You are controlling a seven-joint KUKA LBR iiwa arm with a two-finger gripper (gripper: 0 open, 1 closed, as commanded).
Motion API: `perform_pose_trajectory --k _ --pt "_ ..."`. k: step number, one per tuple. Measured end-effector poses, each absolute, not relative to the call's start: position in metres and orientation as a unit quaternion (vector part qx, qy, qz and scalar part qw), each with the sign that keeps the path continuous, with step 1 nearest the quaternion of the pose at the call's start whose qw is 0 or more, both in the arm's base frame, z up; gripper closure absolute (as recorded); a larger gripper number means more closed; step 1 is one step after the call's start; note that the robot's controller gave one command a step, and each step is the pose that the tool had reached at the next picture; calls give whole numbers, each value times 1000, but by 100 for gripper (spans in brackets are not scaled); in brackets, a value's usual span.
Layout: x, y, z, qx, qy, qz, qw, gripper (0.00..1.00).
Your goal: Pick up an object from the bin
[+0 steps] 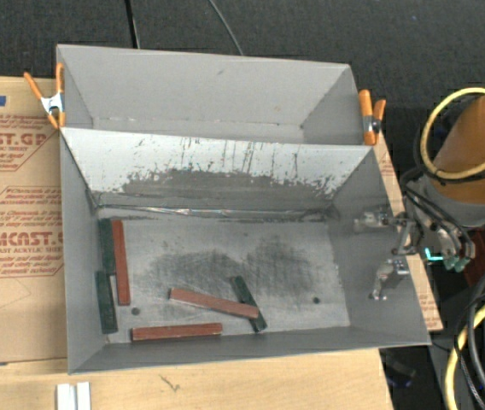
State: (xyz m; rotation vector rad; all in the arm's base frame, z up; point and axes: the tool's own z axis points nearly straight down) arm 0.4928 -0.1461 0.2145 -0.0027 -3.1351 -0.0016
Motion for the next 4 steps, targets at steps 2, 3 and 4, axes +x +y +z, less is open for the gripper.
perform_pose_trajectory --k 2,3,4 --pt "491 -136 156 9 -1000 1 -3 0" --pt "480 -88 136 19 -1000 -1 2 0" --pt "533 -75 82 84 -996 1 -3 0"
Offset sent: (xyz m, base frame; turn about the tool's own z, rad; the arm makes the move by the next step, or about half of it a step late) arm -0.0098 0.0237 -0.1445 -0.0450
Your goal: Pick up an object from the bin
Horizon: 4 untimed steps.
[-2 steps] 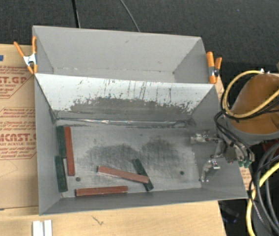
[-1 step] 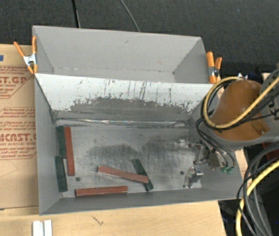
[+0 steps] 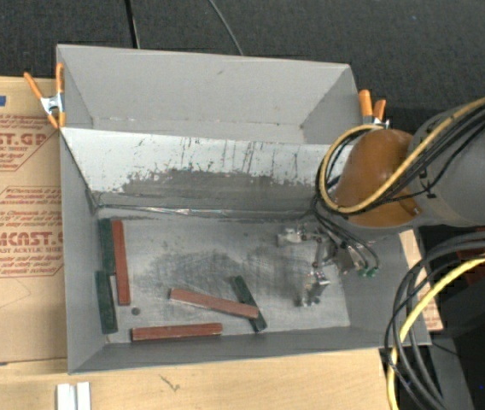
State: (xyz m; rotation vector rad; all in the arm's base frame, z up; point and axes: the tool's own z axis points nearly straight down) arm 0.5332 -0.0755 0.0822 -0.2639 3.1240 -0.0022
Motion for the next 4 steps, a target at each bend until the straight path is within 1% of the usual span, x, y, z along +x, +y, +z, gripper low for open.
perform_pose_trajectory --k 1,2,3,4 --pt "515 -35 87 -33 999 0 -1 0" --pt "536 -1 97 -96 995 0 1 0" --pt "539 12 90 -98 995 0 4 0" --pt "528 4 87 -32 999 1 1 0"
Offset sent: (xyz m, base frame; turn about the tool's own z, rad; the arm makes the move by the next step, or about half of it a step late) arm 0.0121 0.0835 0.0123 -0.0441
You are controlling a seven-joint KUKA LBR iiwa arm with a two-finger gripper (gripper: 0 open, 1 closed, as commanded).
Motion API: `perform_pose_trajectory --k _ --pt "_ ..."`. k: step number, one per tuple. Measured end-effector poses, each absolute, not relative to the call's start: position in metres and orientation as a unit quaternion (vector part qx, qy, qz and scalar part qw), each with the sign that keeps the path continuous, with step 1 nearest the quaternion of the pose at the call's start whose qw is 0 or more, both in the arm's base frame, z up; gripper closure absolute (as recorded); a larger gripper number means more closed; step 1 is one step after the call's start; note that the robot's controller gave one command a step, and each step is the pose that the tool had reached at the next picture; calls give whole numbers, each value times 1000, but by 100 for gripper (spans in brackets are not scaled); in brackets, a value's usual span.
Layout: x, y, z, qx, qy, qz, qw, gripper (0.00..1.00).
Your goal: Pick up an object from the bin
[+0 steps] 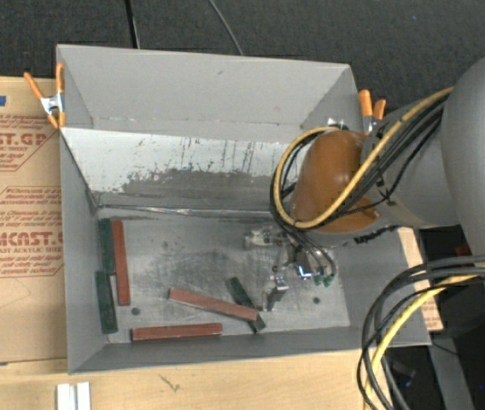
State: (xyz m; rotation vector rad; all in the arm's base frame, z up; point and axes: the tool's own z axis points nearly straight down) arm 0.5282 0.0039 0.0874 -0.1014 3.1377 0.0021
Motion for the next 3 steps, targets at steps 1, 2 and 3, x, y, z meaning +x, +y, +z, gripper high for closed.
perform_pose_trajectory --k 1,2,3 --pt "496 83 84 -315 949 1 0 100" --pt "497 83 84 -315 949 1 0 100" --pt "493 94 224 -311 950 0 1 100"
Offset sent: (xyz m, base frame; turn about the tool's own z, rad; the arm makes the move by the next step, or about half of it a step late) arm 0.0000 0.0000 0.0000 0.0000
